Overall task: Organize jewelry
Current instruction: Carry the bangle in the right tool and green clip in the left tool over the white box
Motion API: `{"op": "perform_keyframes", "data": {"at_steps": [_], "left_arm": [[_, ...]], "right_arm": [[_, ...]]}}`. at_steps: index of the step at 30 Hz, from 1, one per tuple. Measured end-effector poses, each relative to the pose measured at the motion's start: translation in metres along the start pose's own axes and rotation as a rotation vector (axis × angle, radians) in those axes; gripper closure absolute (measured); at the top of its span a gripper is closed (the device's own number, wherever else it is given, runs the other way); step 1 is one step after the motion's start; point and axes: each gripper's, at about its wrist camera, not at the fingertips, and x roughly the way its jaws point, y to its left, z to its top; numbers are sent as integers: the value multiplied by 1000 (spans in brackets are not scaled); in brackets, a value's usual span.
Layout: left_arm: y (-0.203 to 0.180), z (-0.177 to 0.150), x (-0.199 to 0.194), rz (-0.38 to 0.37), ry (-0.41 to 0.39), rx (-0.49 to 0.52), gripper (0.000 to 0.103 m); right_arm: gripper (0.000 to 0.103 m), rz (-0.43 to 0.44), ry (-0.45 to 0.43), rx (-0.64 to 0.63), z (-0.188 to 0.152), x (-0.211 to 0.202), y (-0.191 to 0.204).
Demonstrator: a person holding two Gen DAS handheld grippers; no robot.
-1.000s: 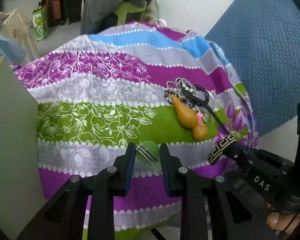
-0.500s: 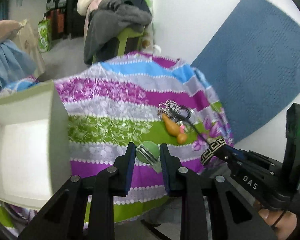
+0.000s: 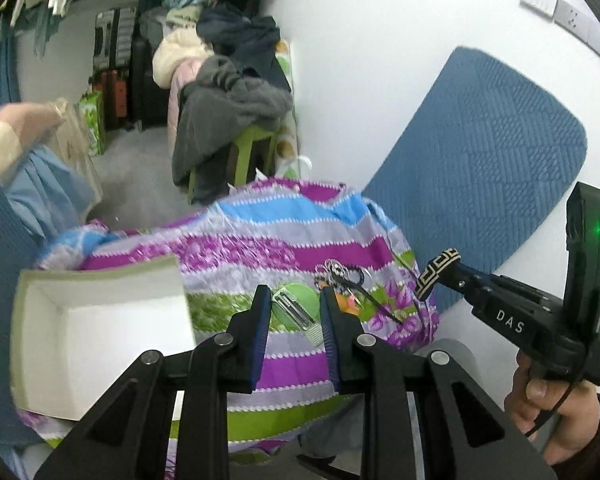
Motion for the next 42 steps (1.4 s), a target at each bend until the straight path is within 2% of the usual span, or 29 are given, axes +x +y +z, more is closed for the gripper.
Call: {"op": "perform_keyframes", "data": {"at_steps": [9,18,24,31,42], "left_arm": [[37,10,-47,34,-53,-5,79],[98,-1,-69,113,-57,-52,79],[139,-23,-56,142,-15,-81,78],[178,-51,-18,187,64,-111,78],[205,-89,22,210,169,-145,78]], "right_arm": [[97,45,-51,-65,23,-12,59],[97,124,-18,-120,17,14,120],[97,155,46,-146,2,48,151],[96,180,164,-186,-31,95,176],[96,183,295,-264,-73,136,198]]}}
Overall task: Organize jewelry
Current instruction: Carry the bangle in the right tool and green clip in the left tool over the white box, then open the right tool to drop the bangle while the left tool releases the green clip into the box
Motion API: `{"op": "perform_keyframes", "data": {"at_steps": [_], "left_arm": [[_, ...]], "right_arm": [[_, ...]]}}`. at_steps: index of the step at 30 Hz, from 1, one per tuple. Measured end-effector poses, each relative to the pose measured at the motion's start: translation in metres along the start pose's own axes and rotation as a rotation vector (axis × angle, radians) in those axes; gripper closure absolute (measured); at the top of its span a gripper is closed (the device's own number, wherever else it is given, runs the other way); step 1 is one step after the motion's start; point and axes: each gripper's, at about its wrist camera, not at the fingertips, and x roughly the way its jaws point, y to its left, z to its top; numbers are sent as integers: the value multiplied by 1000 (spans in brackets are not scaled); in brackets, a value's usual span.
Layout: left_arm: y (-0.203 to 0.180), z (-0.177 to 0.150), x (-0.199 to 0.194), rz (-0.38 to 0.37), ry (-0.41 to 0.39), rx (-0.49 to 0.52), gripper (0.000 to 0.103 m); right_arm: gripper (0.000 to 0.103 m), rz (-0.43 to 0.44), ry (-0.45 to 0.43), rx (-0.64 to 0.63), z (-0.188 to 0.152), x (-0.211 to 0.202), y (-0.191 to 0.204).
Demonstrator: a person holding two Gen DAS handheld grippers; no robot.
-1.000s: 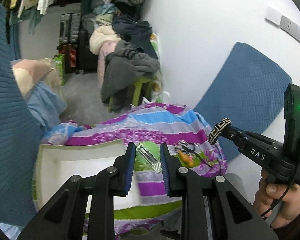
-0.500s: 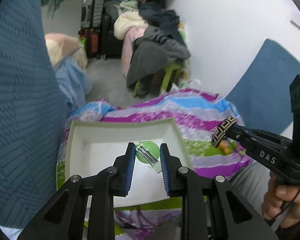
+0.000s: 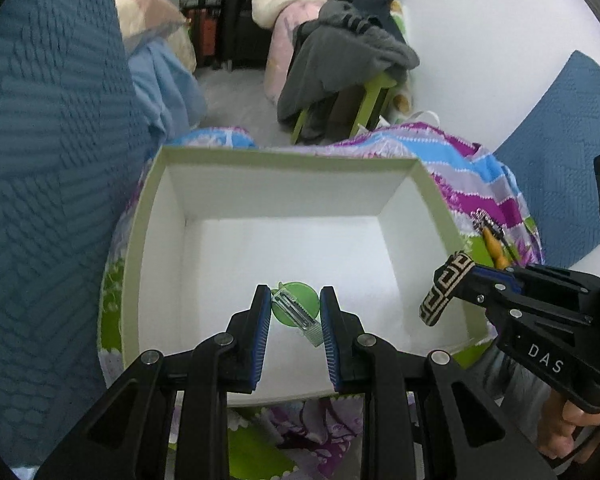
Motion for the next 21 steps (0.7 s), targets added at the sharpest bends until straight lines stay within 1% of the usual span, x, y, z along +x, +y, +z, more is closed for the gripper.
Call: {"op": "perform_keyframes", "data": {"at_steps": [4,6,9,10,11,12,13,14,16,18,21], "left_arm": [[2,-5,4,-6,17,3,78],[1,-4,0,-12,11,8,78],[-1,-3,-11,-48,-18,12,77],[-2,-3,-15,-54,-26,11,77],[-3,-2,-20,-57,-35,11,77],[-3,-1,-24,-55,-40,10,73],[-3,0,-27,-49,-46,7,63],[-4,0,-32,-40,-61,1,58],[-4,1,-43,-24,-93,-7,38],[-6,4,-55,-12,-120,-19,33],[-9,8,-72,3,-144,-29,33]], "right_arm": [[96,6,18,-3,-1,4,3],[95,7,16,-5,-1,1,4],[93,20,20,-9,0,-2,6],[88,22,16,-10,1,-3,6],[76,20,9,-10,2,-6,6],[70,19,-1,-9,2,-10,5],[66,21,-13,-10,3,-14,5],[65,22,-21,-12,4,-18,4],[65,23,-38,-12,7,-27,3],[65,23,-59,-12,11,-37,0],[63,22,-105,-10,17,-58,-5]]}}
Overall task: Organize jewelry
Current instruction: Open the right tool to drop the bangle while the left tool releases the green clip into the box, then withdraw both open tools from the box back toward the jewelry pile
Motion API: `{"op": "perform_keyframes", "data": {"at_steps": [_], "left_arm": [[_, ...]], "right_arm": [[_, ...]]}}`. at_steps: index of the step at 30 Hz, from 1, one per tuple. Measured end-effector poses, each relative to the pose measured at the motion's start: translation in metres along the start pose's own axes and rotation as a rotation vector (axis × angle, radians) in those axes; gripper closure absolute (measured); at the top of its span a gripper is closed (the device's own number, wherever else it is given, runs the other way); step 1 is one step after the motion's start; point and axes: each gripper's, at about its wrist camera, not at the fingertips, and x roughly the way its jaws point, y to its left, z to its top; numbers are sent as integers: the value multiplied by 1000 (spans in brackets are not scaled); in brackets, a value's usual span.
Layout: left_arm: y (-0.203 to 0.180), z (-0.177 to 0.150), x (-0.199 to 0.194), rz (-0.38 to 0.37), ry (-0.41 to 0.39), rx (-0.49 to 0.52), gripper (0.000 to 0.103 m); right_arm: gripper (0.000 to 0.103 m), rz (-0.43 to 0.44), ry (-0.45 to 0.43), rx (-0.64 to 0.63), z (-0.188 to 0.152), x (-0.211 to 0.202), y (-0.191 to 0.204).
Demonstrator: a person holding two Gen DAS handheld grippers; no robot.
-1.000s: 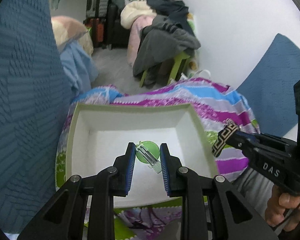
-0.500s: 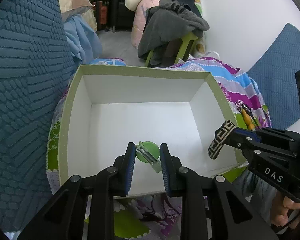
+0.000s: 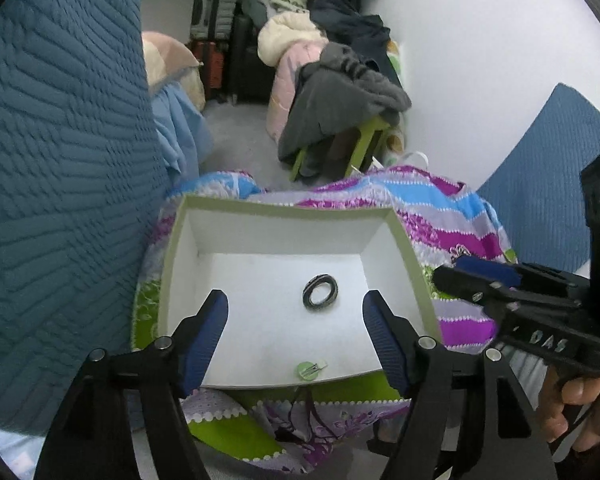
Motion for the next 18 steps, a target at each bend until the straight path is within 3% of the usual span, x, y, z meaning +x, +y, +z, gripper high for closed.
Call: {"op": "perform_keyframes", "data": {"at_steps": [9,18], "left_arm": [[-24,20,-62,28,-111,3,33],[-62,30,-109,41,-194,33,33]], "right_arm": [[57,4,-189,-29,24,-77,-6],[56,-4,-292,-53,22,-127,-17]]}}
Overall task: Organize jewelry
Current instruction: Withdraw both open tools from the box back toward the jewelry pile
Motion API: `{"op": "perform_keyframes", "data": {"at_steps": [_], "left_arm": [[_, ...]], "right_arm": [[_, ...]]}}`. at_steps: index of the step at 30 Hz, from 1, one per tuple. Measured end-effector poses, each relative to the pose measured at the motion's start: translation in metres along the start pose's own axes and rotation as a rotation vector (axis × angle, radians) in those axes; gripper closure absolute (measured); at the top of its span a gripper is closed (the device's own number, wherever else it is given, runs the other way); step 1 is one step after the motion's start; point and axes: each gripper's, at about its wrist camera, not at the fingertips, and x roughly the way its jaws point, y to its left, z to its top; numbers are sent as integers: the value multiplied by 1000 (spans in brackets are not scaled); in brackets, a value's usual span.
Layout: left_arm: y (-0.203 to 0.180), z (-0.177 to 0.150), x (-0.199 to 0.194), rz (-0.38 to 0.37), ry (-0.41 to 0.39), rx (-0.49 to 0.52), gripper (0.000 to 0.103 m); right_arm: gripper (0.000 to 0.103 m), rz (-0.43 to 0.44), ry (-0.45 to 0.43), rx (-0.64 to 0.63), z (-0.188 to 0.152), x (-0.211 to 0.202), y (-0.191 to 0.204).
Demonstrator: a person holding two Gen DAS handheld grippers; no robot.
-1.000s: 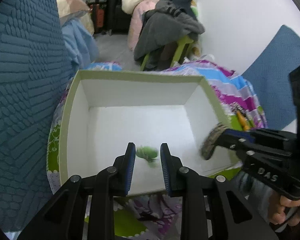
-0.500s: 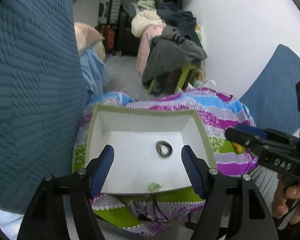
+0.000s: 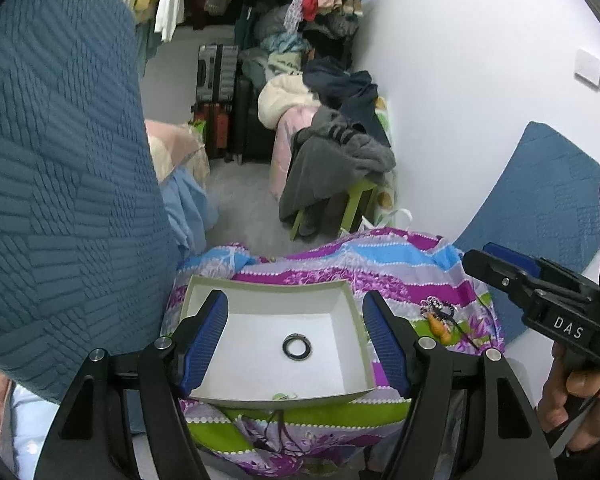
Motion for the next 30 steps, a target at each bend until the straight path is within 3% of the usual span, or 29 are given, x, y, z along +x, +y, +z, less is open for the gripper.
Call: {"op": "perform_keyframes", "data": {"at_steps": [17,30], "left_arm": [[-57,-17,-13,-57,-41,-21,33],[-67,-53,9,-72,-18,-67,33]], "right_arm": [[53,-46,-54,-25,-28,-39,-34],[52,-70,-44,13,-79,-47,-63]]}}
